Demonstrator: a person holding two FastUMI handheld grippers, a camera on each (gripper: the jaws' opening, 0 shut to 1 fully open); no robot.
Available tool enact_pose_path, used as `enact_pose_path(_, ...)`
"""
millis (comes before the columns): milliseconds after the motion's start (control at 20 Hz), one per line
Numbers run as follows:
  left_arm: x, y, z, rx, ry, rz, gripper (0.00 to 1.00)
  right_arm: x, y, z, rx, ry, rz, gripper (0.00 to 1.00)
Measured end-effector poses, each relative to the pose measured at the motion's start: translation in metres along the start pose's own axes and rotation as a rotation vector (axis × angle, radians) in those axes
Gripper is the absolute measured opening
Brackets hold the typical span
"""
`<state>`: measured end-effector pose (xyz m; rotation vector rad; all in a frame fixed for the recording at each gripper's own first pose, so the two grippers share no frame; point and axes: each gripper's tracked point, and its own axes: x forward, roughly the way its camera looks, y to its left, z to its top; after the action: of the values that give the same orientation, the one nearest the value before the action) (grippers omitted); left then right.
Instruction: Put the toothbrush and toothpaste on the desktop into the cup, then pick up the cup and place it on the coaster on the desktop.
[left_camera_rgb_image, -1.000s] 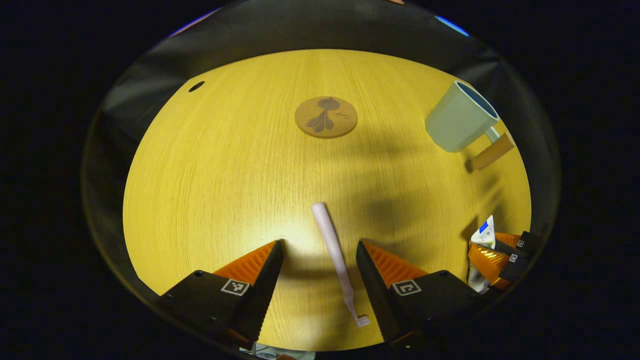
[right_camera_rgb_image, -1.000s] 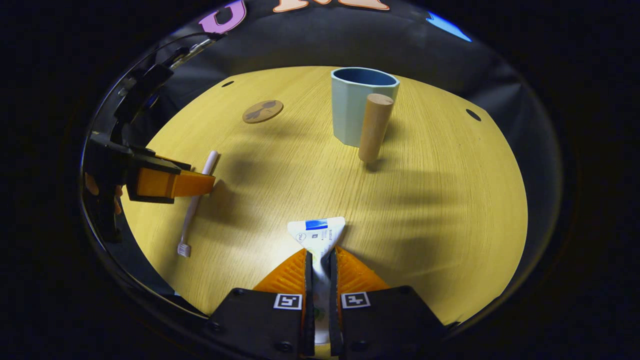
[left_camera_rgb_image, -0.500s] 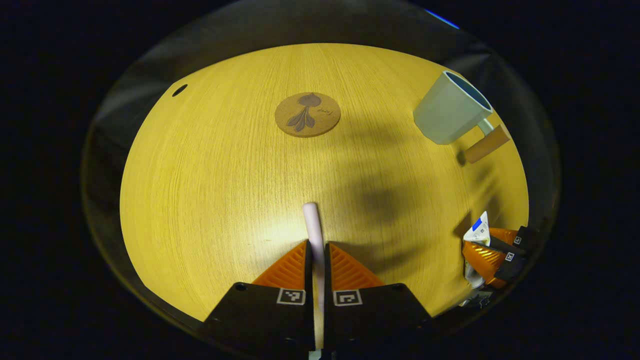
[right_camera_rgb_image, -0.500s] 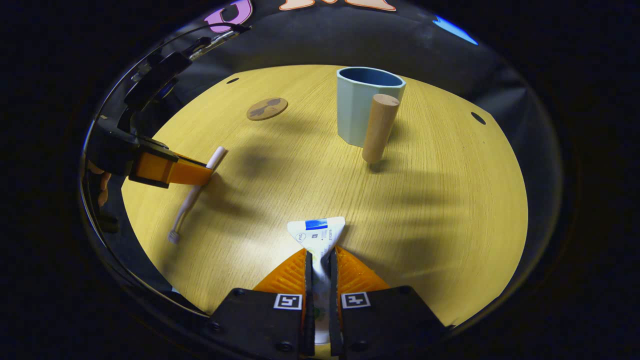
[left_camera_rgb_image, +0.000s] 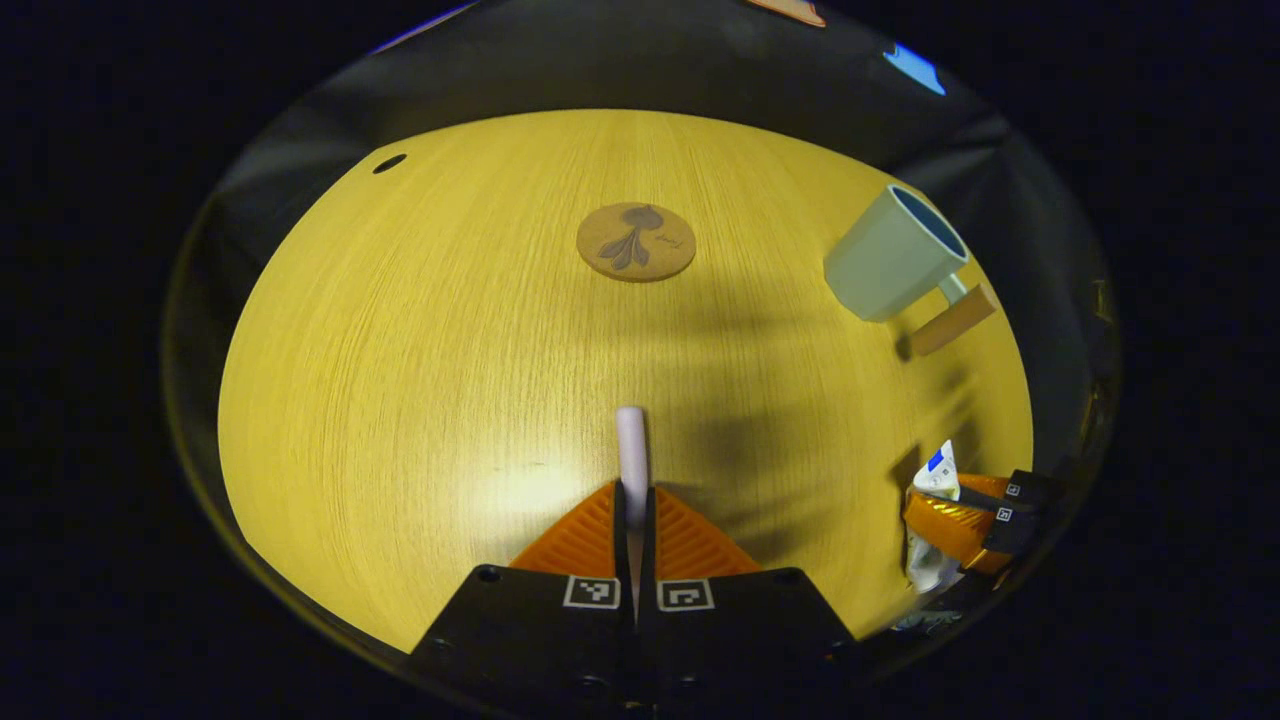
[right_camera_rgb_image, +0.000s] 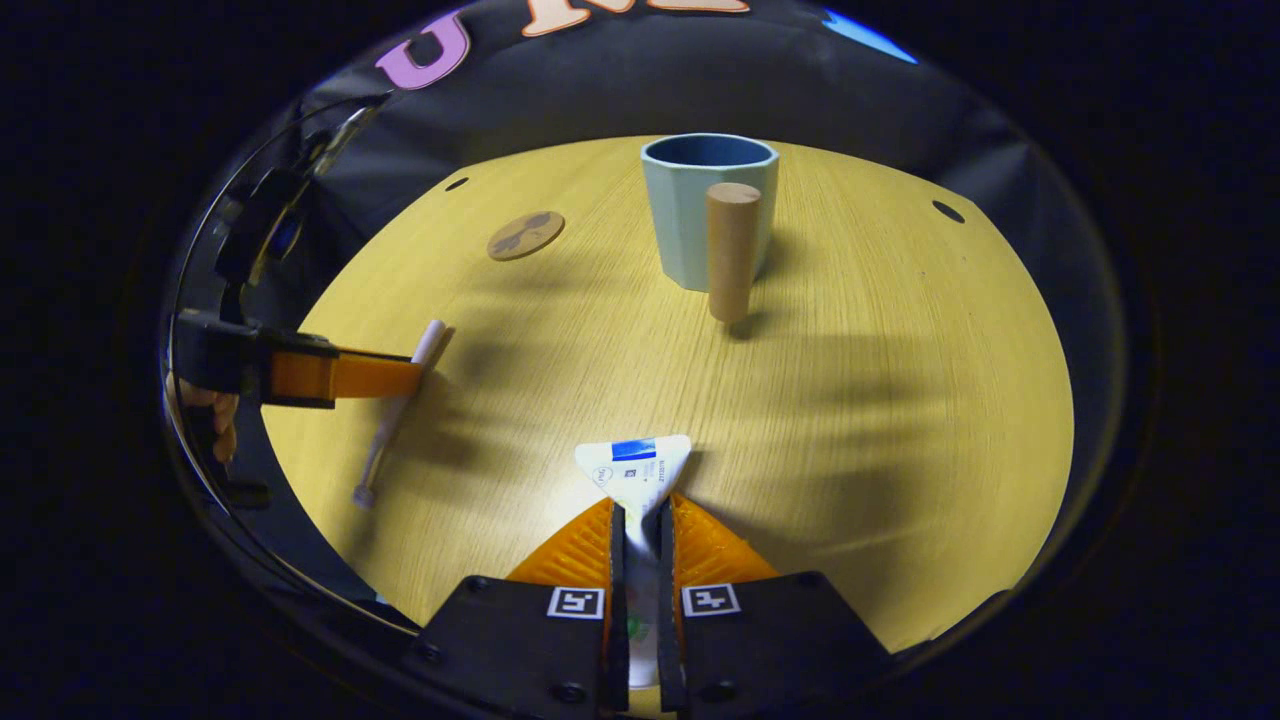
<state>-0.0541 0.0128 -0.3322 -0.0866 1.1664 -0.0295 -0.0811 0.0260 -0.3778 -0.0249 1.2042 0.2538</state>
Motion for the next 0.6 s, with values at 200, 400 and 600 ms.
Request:
enact_pose_path(200, -0.014, 0.018, 0.011, 0.048, -0.132, -0.022, 0.00, -0.018, 0.005, 0.030, 0.043, -0.144, 0.050, 0.14)
enact_pose_path(400, -0.034, 0.027, 0.007, 0.053, -0.219, -0.073, 0.00, -0.059, 0.011, 0.074, 0.044, -0.317, 0.089, 0.13)
enact_pose_path(600, -0.082, 0.036, 0.018, 0.058, -0.287, -0.082, 0.00, -0.075, 0.017, 0.122, 0.082, -0.410, 0.134, 0.14)
